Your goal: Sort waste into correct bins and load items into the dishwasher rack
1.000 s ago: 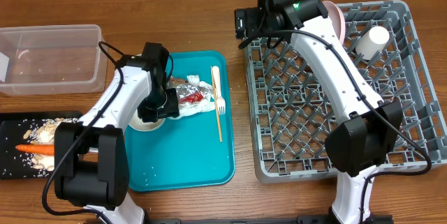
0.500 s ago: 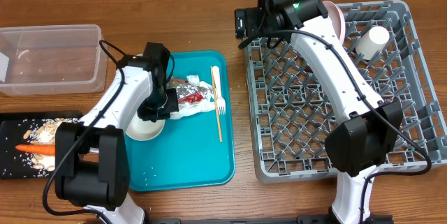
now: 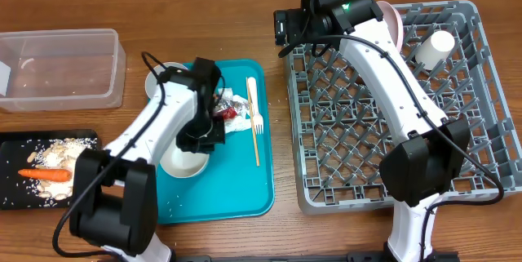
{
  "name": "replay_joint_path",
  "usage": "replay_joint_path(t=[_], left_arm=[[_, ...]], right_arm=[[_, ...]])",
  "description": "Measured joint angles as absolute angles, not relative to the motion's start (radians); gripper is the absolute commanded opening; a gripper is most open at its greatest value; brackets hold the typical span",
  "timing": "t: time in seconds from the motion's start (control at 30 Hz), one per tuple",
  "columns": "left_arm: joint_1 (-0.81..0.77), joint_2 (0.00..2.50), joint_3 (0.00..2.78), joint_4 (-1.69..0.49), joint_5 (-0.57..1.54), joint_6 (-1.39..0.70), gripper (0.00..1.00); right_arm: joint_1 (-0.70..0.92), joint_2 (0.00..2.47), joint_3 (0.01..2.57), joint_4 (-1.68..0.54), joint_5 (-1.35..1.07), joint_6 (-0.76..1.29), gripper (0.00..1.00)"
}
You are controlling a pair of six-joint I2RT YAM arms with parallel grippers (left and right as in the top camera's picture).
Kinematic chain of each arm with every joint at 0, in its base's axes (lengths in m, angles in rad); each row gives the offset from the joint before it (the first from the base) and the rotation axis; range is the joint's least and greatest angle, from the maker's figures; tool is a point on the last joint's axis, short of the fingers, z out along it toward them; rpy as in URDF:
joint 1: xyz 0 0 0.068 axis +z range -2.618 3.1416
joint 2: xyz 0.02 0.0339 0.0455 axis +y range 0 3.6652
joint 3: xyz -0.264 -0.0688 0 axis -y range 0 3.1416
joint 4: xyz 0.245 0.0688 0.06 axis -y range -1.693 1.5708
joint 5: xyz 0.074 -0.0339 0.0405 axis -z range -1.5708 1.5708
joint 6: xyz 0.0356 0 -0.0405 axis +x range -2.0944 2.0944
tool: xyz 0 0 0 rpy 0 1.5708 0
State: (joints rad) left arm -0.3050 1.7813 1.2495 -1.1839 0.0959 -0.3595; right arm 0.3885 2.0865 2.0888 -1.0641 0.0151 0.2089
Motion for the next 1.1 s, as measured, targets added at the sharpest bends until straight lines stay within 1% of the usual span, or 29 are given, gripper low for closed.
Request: replay_joint_path(t=[0.17, 0.2, 0.23, 0.27, 0.3, 0.33, 0.53, 0.6, 0.63, 0.7, 0.73, 0.8, 0.9, 0.93, 0.97, 1.0, 1.1], left_arm=[[-0.369, 1.773, 1.250, -1.180, 0.110, -0.399, 0.04], [-0.374, 1.773, 1.250, -1.178, 0.113, -0.406, 0.08], [-0.377, 1.773, 1.250, -1.178, 0.116, -0.411, 0.13], [-0.379, 1.773, 1.250, -1.177, 0.120, -0.417, 0.28], [-0.379, 1.773, 1.250, -1.177, 0.126, -0.417, 0.36], [-0.379, 1.773, 1.250, -1.177, 0.133, -0.422, 0.38], [-0.379, 1.773, 1.267, -1.199, 0.154, -0.431, 0.37], [-0.379, 1.773, 1.304, -1.234, 0.150, -0.431, 0.41], [-0.379, 1.773, 1.330, -1.256, 0.141, -0.431, 0.47], [-0.378, 1.773, 1.398, -1.314, 0.112, -0.440, 0.67], [-0.375, 1.773, 1.438, -1.343, 0.094, -0.447, 0.68], [-0.353, 1.773, 1.531, -1.397, 0.055, -0.469, 0.70], [-0.291, 1.773, 1.634, -1.447, 0.025, -0.474, 0.82], [-0.255, 1.773, 1.668, -1.461, 0.017, -0.479, 0.82], [-0.219, 1.773, 1.693, -1.467, 0.010, -0.485, 0.90], [-0.180, 1.773, 1.712, -1.472, 0.004, -0.489, 1.00], [-0.053, 1.773, 1.742, -1.470, -0.009, -0.511, 1.00]], right_arm=[[0.389, 2.086, 2.089, -1.064, 0.015, 0.209, 1.00], [0.389, 2.086, 2.089, -1.064, 0.015, 0.209, 1.00], [0.389, 2.086, 2.089, -1.064, 0.015, 0.208, 1.00], [0.389, 2.086, 2.089, -1.064, 0.015, 0.209, 1.00], [0.389, 2.086, 2.089, -1.064, 0.015, 0.208, 1.00], [0.389, 2.086, 2.089, -1.064, 0.015, 0.208, 1.00], [0.389, 2.086, 2.089, -1.074, -0.008, 0.209, 1.00], [0.389, 2.086, 2.089, -1.096, -0.049, 0.209, 1.00], [0.389, 2.086, 2.089, -1.102, -0.070, 0.208, 1.00], [0.389, 2.086, 2.089, -1.119, -0.098, 0.209, 1.00], [0.389, 2.086, 2.089, -1.139, -0.109, 0.209, 1.00], [0.389, 2.086, 2.088, -1.178, -0.126, 0.208, 1.00], [0.389, 2.086, 2.088, -1.219, -0.139, 0.209, 1.00], [0.389, 2.086, 2.088, -1.229, -0.142, 0.208, 1.00], [0.389, 2.086, 2.088, -1.240, -0.146, 0.209, 1.00], [0.389, 2.086, 2.088, -1.246, -0.150, 0.210, 1.00], [0.391, 2.086, 2.088, -1.275, -0.189, 0.208, 1.00]])
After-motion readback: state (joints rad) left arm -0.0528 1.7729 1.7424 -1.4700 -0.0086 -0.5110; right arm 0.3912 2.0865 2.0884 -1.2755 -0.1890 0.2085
